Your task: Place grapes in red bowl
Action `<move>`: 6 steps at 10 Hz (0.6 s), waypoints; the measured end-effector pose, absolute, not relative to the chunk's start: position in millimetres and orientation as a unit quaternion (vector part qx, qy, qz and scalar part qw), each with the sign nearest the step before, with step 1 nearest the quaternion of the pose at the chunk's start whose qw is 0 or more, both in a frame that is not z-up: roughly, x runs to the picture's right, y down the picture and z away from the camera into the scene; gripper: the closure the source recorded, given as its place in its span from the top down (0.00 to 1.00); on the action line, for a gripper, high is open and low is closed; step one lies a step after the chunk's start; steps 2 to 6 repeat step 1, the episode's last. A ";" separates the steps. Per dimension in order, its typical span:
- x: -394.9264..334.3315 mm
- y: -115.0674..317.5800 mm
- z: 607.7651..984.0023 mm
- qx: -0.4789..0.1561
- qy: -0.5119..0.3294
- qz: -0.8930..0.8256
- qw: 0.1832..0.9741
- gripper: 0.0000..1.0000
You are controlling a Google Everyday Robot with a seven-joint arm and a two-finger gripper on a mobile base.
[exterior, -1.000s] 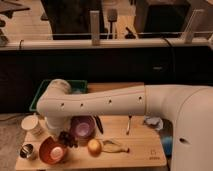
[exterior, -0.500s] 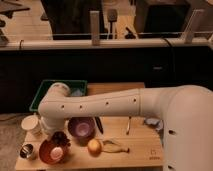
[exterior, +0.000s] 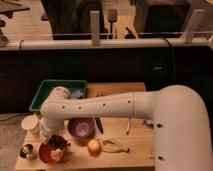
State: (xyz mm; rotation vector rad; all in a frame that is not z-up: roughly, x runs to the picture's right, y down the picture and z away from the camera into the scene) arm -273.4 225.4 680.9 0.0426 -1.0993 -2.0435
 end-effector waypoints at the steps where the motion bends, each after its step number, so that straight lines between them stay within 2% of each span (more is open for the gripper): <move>1: -271.8 228.7 683.9 0.011 -0.435 -0.805 0.403 0.75; 6: -271.8 228.7 683.9 0.011 -0.435 -0.805 0.403 0.75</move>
